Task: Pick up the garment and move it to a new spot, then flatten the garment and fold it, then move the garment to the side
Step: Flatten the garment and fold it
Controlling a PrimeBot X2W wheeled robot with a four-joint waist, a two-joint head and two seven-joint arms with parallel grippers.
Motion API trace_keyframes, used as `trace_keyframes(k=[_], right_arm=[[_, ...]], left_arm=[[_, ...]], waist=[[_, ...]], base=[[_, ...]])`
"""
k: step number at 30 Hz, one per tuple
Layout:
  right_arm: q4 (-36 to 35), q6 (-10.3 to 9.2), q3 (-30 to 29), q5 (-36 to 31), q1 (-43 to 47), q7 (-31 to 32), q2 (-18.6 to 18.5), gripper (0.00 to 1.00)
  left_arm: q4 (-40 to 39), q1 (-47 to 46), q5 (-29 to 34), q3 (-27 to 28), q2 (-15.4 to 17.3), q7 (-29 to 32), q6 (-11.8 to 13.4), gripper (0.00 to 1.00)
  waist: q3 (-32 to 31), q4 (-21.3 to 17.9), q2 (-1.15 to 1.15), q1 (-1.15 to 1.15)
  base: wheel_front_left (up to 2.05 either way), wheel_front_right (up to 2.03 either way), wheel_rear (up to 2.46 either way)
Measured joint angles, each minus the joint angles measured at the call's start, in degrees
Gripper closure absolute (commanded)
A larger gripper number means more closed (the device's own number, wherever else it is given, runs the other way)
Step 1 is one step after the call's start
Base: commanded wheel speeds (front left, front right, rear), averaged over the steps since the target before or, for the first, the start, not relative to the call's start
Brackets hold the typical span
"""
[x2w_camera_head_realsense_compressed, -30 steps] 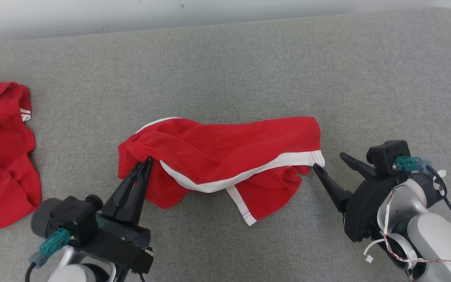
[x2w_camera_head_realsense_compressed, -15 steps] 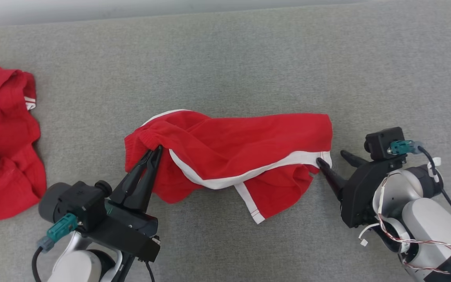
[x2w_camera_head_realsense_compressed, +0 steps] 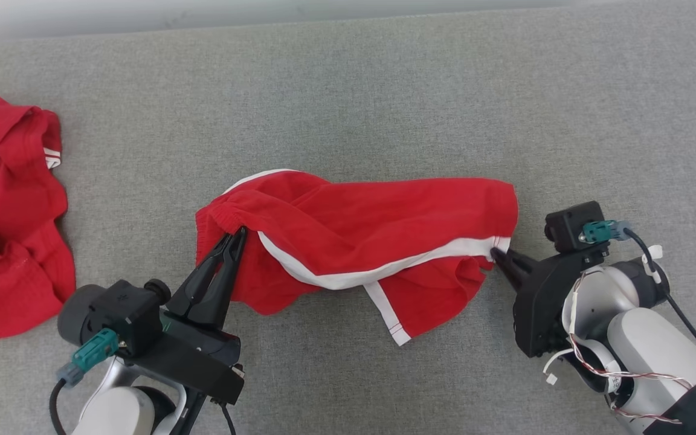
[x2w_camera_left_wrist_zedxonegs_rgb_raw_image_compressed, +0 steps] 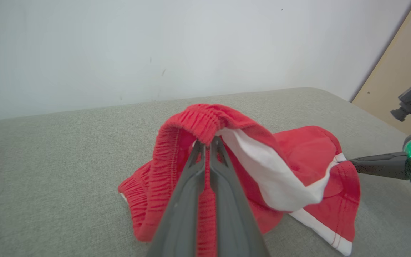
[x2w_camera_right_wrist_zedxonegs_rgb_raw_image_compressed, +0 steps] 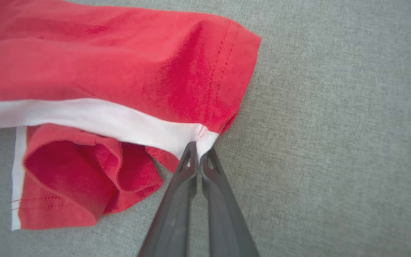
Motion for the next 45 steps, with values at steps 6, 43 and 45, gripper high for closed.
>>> trace_keyframes(k=[6,43,45], right_arm=[[-2.9,0.00,-1.4,-0.9,-1.0,-3.0,-0.1,1.00],[-12.5,2.54,-16.3,16.2,-25.5,-7.5,3.0,1.00],[-11.4,3.05,-14.5,15.8,-23.2,-7.2,2.4,1.00]], left_arm=[[0.0,0.0,0.0,0.6,0.0,-0.9,0.1,1.00],[-6.3,-26.5,-7.3,10.5,-7.7,-3.0,7.6,1.00],[-3.8,-24.0,-7.8,9.8,-7.4,-2.4,7.0,1.00]], waist=[[-0.5,-0.5,0.00,0.00],[-1.5,-2.0,-0.01,0.00],[-1.1,-1.6,0.00,0.00]], base=[[0.00,0.00,0.00],[0.00,0.00,0.00],[0.00,0.00,0.00]])
